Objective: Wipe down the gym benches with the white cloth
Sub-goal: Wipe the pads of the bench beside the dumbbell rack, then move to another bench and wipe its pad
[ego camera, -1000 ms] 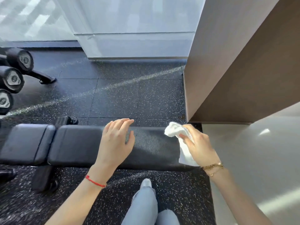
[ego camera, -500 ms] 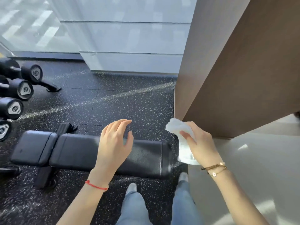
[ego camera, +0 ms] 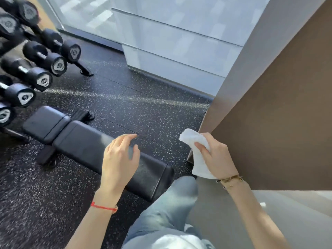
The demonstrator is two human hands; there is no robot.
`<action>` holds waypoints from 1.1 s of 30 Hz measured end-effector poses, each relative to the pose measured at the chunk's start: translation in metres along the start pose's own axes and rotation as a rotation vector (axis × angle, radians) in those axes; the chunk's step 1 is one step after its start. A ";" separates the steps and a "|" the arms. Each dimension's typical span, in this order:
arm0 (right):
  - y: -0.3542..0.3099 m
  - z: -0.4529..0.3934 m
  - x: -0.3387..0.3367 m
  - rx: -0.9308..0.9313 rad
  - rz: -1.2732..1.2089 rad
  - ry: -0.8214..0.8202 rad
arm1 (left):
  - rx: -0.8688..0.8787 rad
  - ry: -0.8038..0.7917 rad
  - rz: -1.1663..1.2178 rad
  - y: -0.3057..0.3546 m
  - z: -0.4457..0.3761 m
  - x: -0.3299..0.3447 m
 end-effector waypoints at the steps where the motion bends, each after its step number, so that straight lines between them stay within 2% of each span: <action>1: -0.005 -0.008 0.003 -0.017 0.002 -0.024 | -0.027 0.011 -0.002 -0.002 -0.001 0.000; 6: -0.033 -0.061 0.026 -0.087 0.011 -0.149 | -0.137 0.068 -0.009 -0.019 -0.016 0.006; 11: -0.077 -0.137 0.059 -0.206 0.050 -0.226 | -0.256 0.153 -0.035 -0.063 -0.051 0.015; 20: -0.219 -0.305 0.164 -0.484 0.097 -0.467 | -0.512 0.351 -0.179 -0.175 -0.152 -0.014; 26: -0.312 -0.339 0.229 -0.729 0.170 -0.714 | -0.783 0.484 -0.302 -0.219 -0.154 -0.049; 33: -0.381 -0.323 0.296 -1.012 0.293 -0.971 | -1.155 0.623 -0.421 -0.220 -0.107 -0.055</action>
Point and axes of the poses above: each hand's wrist, its own z-axis away from the middle knuckle, its own x-axis out of the palm, y = z × x, the point moved 9 cm from there along -z, towards the middle knuckle, and after that the axes turned 15 degrees about x, right-handed, at the moved point
